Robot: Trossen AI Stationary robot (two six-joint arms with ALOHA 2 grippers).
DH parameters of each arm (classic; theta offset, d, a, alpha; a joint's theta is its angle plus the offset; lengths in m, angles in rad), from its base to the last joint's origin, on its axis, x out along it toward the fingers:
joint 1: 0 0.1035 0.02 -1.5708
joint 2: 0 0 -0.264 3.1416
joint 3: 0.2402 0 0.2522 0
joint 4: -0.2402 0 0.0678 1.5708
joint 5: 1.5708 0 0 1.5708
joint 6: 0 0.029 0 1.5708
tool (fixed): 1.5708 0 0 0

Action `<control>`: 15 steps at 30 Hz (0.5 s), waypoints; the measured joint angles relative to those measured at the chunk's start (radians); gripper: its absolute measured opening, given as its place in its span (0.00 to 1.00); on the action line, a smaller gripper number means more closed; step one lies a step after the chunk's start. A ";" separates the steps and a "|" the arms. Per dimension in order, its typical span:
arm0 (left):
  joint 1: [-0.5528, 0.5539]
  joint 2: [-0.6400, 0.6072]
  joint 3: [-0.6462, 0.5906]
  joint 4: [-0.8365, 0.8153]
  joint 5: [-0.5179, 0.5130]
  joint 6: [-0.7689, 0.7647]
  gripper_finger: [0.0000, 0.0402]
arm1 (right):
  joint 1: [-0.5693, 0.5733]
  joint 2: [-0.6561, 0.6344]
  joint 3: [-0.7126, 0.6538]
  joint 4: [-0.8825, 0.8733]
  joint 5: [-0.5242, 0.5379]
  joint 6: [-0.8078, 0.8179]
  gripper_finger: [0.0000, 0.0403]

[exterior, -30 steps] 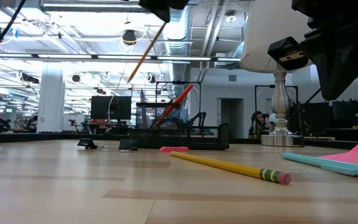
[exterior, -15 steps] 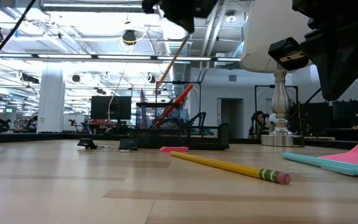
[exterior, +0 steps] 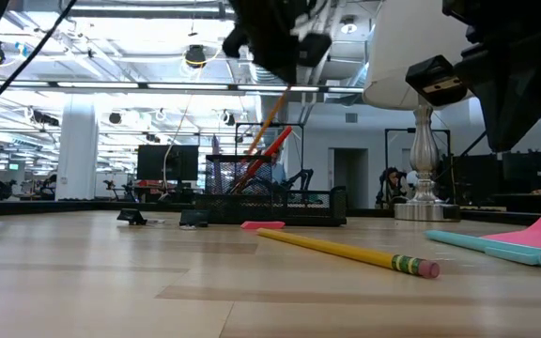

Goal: Pick and place office supplies into organizer
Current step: Put the yellow pencil into the top left compartment of the black desk organizer

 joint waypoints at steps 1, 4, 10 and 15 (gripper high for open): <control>0.004 0.001 -0.009 -0.005 0.005 0.000 0.01 | 0.000 0.000 0.000 0.000 0.000 0.000 0.00; 0.017 -0.003 -0.053 0.004 0.014 0.006 0.02 | 0.000 0.000 0.000 0.001 0.000 0.000 0.00; 0.042 -0.002 -0.080 -0.021 0.097 -0.042 0.08 | 0.000 0.000 0.000 0.000 0.000 0.000 0.00; 0.043 -0.002 -0.082 -0.006 0.170 -0.016 0.12 | 0.000 0.000 0.000 0.000 0.000 0.000 0.00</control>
